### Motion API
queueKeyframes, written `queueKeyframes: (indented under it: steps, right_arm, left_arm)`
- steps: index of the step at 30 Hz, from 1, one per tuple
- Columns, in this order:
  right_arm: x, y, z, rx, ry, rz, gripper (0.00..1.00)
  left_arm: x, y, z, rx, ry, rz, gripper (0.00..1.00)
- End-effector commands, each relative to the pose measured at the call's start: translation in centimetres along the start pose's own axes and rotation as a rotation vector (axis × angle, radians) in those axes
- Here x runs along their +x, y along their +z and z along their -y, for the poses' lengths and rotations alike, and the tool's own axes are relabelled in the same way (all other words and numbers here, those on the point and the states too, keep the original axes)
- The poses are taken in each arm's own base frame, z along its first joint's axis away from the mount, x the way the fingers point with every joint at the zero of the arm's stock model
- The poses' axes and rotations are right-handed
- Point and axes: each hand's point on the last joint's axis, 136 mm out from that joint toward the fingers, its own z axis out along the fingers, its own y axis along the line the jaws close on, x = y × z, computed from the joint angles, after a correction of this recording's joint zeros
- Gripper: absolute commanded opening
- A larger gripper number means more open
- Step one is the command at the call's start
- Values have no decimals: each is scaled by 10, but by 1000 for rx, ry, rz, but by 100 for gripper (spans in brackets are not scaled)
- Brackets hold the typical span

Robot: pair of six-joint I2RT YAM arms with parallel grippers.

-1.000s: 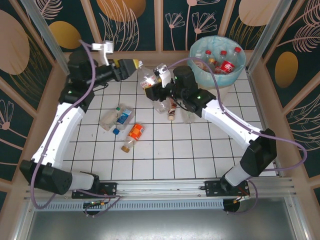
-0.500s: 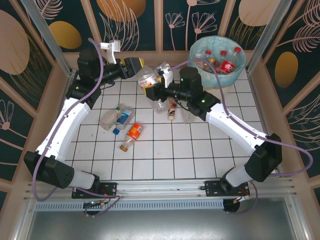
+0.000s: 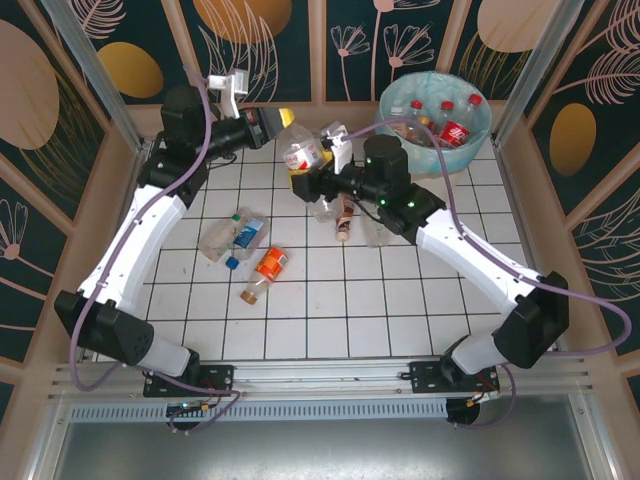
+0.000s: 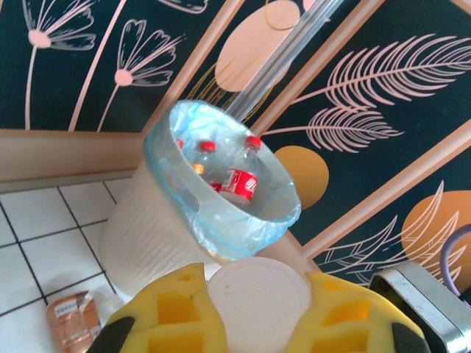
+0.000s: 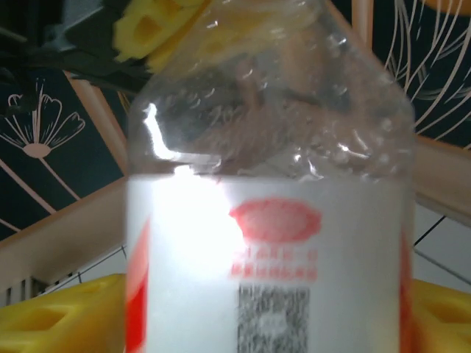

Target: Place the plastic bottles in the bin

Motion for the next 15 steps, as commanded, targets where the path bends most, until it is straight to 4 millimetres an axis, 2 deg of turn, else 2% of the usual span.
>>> queueKeyframes:
  steps: [1,5,7,10,13,15]
  right_arm:
    - [-49,-32,4,123,-45,128,82]
    - [-72,-77,34,383,-41,218,83]
    - [-80,-113,48,527,-41,287,83]
    - [-83,-161,57,669,-49,375,83]
    - [-82,-199,58,749,-49,437,83]
    - [-78,-214,59,781,-50,445,83]
  left_arm:
    - [-44,4,34,67,78,116,0]
    - [-80,22,66,111,158,201,0]
    - [-95,41,78,123,199,249,0]
    - [-115,63,98,149,268,345,0]
    - [-130,80,106,164,295,458,0]
    - [-134,92,101,149,306,528,0]
